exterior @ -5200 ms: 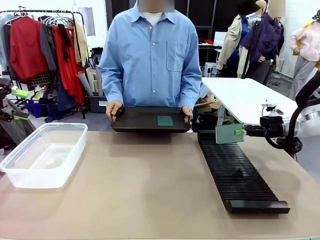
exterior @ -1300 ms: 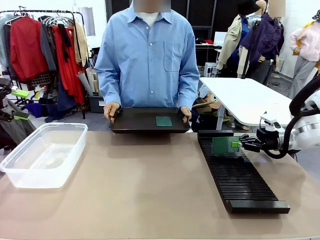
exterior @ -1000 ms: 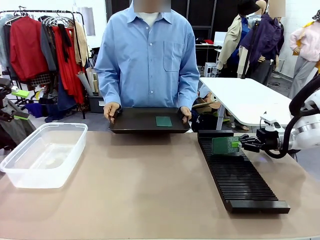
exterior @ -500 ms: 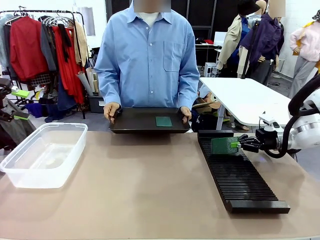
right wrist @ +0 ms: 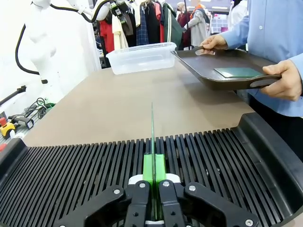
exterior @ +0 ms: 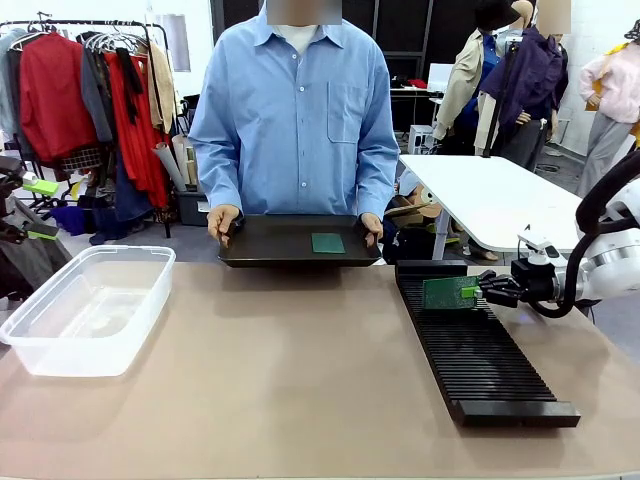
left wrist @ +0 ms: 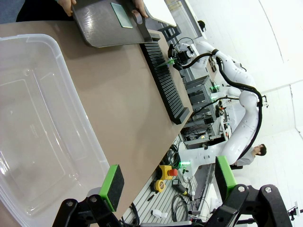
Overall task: Sort PCBs into racks and boxes based on the side picked up.
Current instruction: If the short side of the Blank PCB is picked up, insert it into the PCB Rack ; if the long side is picked up, place it in the Organizing box.
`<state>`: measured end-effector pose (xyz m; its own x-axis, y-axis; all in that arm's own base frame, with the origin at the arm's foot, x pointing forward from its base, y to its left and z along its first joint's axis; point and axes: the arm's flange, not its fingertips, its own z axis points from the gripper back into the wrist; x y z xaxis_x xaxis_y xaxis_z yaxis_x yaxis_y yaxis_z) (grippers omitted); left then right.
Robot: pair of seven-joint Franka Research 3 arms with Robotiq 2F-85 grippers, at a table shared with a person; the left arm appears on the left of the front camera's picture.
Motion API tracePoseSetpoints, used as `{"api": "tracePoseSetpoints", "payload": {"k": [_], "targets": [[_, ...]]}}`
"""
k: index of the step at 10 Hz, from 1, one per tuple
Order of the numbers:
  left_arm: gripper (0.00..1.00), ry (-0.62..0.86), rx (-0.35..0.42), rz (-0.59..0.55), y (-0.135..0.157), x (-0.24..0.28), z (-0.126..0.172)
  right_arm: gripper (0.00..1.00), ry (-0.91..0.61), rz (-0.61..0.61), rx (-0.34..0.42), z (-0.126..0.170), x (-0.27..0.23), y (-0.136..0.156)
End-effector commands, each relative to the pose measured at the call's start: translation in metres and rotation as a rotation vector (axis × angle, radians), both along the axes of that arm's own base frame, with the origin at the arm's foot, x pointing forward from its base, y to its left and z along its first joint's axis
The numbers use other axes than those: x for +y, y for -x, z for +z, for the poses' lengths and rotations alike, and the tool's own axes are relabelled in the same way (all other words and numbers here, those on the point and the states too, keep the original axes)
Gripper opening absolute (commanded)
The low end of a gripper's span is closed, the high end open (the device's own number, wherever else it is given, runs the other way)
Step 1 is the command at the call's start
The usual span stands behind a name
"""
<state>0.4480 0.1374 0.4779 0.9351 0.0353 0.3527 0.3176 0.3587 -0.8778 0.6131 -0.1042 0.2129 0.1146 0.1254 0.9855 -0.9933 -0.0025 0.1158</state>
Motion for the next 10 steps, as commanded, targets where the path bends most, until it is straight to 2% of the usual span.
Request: {"api": "tracePoseSetpoints", "payload": {"k": [1, 3, 6, 7, 8, 9, 10], "targets": [[1.0, -0.004, 0.0, -0.006, 0.0013, -0.0001, 0.0006, 0.0, 0.001, 0.013, -0.021, -0.007, 0.0008, 0.0047], [1.0, -0.004, 0.0, -0.006, 0.0013, -0.0001, 0.0006, 0.0, 0.005, 0.004, 0.022, -0.0071, -0.0012, 0.0047], [1.0, -0.004, 0.0, -0.006, 0.0013, -0.0001, 0.0006, 0.0, 0.013, -0.002, 0.045, -0.0053, -0.0027, 0.0041], [1.0, -0.004, 0.0, -0.006, 0.0013, -0.0001, 0.0006, 0.03, 0.011, -0.004, 0.049, -0.0047, -0.0035, 0.0039], [1.0, -0.004, 0.0, -0.006, 0.0013, -0.0001, 0.0006, 0.08, 0.007, -0.005, 0.057, -0.0039, -0.0042, 0.0038], [1.0, -0.004, 0.0, -0.006, 0.0013, -0.0001, 0.0006, 0.19, 0.004, -0.007, 0.06, -0.0027, -0.005, 0.0039], [1.0, -0.004, 0.0, -0.006, 0.0013, -0.0001, 0.0006, 0.38, 0.0, -0.009, 0.058, -0.0009, -0.0056, 0.0048]]}}
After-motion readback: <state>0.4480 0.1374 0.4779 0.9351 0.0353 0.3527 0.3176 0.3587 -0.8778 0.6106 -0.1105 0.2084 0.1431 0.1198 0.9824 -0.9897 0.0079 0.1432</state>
